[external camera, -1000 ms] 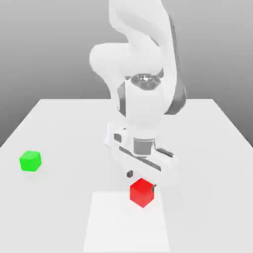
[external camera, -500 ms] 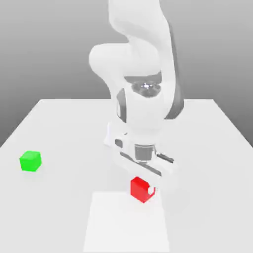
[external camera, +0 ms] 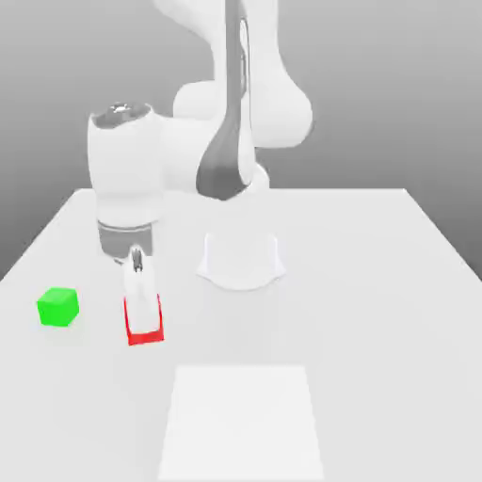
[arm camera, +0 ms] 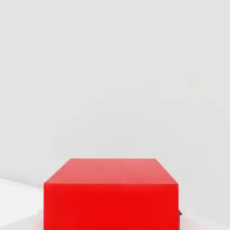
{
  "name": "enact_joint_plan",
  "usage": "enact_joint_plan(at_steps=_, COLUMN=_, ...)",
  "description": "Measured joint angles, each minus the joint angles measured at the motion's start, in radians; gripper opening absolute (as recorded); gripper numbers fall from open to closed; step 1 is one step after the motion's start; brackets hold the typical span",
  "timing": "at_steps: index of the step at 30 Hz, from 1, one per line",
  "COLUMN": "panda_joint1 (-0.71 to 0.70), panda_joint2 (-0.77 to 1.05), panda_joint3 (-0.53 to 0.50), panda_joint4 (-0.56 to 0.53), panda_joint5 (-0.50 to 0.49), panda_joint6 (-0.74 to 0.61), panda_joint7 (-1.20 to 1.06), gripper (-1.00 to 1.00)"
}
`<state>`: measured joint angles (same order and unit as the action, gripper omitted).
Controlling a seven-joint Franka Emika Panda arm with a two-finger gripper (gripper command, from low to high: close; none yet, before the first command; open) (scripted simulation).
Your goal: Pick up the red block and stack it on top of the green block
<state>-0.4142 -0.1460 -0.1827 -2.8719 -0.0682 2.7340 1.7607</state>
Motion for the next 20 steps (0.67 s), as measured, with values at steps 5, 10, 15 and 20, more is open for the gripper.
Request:
enact_joint_plan(at_steps=5, panda_joint1=-0.172, panda_joint2=-0.015, panda_joint3=-0.126, panda_joint4=0.024, panda_joint5=-0.045, panda_joint6=-0.036, panda_joint7=0.049, gripper=-1.0)
enact_joint_plan(at_steps=10, panda_joint1=-0.306, panda_joint2=0.0, panda_joint3=-0.234, panda_joint4=0.045, panda_joint5=-0.061, panda_joint6=-0.042, panda_joint7=0.074, gripper=-1.0)
enact_joint_plan(at_steps=15, panda_joint1=-0.283, panda_joint2=0.158, panda_joint3=-0.235, panda_joint4=0.053, panda_joint5=0.105, panda_joint6=0.098, panda_joint7=-0.042, gripper=-1.0)
enact_joint_plan(at_steps=20, panda_joint1=-0.298, panda_joint2=0.223, panda_joint3=-0.2, panda_joint4=0.056, panda_joint5=0.192, panda_joint6=0.153, panda_joint7=-0.104, gripper=1.0)
